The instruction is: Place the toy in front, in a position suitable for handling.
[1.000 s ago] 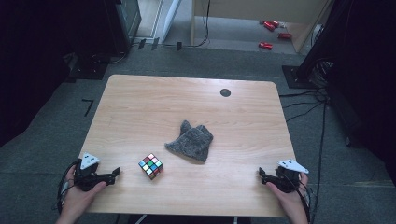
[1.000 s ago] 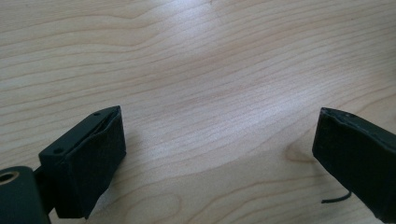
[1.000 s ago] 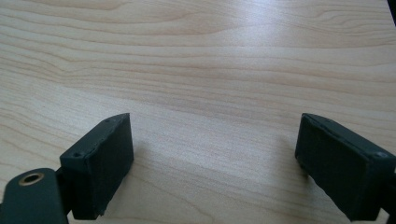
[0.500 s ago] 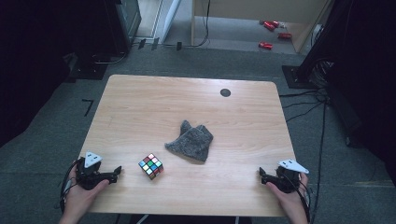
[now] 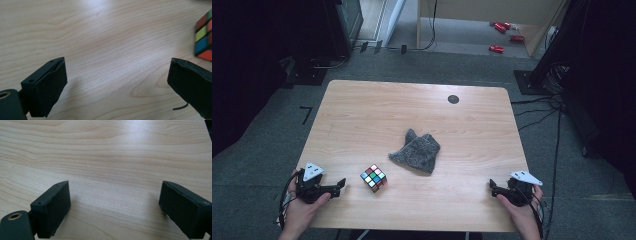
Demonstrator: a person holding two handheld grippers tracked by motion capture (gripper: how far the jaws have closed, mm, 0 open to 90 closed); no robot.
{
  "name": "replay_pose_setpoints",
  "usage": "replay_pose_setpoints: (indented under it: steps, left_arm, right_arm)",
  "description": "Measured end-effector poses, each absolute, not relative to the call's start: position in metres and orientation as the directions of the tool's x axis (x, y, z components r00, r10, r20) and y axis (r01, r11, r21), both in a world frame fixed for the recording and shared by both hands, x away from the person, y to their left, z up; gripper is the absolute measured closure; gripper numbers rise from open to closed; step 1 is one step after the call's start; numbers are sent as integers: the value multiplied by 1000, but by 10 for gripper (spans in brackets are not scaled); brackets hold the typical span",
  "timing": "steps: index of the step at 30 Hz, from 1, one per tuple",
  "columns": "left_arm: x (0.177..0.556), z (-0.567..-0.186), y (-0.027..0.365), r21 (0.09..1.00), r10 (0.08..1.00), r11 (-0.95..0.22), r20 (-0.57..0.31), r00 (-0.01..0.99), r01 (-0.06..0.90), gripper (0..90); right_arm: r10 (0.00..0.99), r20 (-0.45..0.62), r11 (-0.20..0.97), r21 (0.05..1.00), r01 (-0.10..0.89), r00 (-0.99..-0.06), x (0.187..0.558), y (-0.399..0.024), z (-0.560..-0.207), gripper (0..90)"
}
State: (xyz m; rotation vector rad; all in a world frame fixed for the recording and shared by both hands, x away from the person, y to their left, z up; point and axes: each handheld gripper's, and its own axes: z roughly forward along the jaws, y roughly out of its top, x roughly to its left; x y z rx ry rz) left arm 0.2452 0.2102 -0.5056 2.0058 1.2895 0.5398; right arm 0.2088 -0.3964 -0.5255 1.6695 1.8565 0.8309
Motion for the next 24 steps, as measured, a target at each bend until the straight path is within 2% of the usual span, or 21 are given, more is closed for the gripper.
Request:
replay_pose_setpoints:
  steps: [24]
  left_arm:
    - [223,-479,180,799,850,-273,-61,524,535,33]
  right_arm:
    - [993,30,60,727,684,-119,212,-396,-525,99]
